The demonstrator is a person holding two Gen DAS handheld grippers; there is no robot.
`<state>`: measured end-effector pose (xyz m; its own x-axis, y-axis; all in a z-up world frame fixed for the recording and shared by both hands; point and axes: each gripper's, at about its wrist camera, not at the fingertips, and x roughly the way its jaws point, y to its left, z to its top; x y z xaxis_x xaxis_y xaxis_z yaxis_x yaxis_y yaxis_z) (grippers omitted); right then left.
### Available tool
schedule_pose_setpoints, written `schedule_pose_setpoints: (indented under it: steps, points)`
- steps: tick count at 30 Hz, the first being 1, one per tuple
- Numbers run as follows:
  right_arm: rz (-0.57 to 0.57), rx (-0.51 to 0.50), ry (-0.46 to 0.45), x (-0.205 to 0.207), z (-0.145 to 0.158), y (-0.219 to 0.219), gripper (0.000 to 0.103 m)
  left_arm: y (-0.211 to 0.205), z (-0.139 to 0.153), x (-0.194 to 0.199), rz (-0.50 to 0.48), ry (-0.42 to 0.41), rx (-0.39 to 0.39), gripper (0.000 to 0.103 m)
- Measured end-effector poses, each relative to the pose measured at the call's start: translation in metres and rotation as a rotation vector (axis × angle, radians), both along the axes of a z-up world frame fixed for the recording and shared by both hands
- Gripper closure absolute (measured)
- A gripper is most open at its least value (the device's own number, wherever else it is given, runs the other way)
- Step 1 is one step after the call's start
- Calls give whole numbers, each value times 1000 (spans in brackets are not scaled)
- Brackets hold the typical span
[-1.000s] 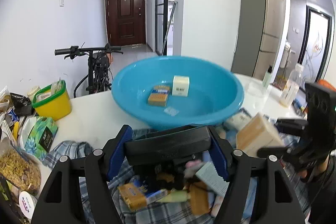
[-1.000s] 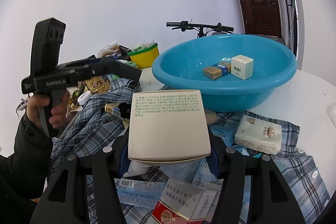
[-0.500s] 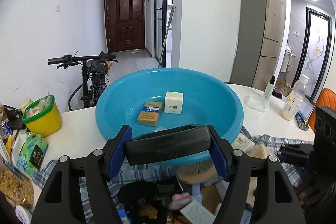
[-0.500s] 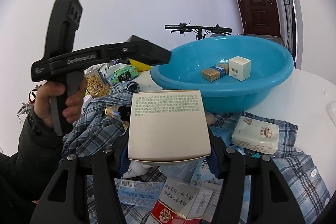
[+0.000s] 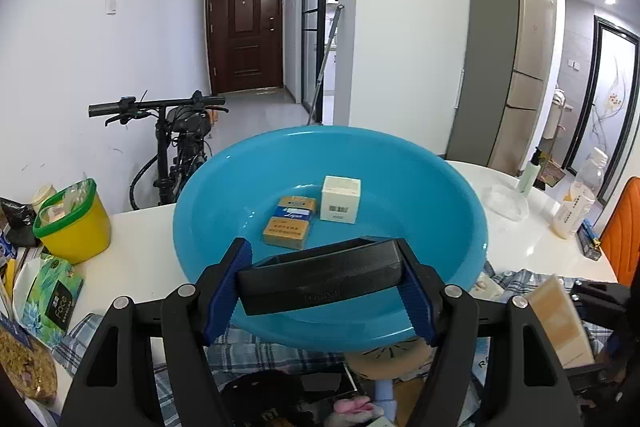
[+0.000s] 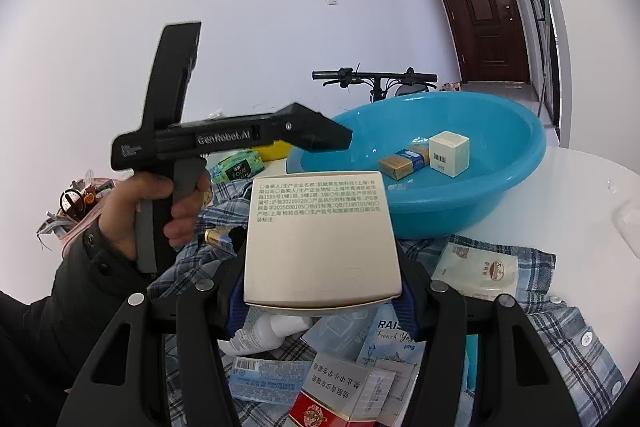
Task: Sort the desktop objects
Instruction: 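Carry the beige box over the blue basin with the right gripper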
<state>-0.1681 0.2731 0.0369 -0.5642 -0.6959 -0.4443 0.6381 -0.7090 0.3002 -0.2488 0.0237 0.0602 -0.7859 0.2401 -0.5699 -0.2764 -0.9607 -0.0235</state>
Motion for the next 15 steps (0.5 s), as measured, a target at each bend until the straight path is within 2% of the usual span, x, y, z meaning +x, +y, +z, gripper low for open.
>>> schedule_pose_setpoints:
  steps: [8,15]
  points:
    - [-22,17,14,1,13,-1,46,-3,1,2,8,12,1,30]
    - [-74,62,95,-1,58,-4,46,-5,2,3,11,9,8,30]
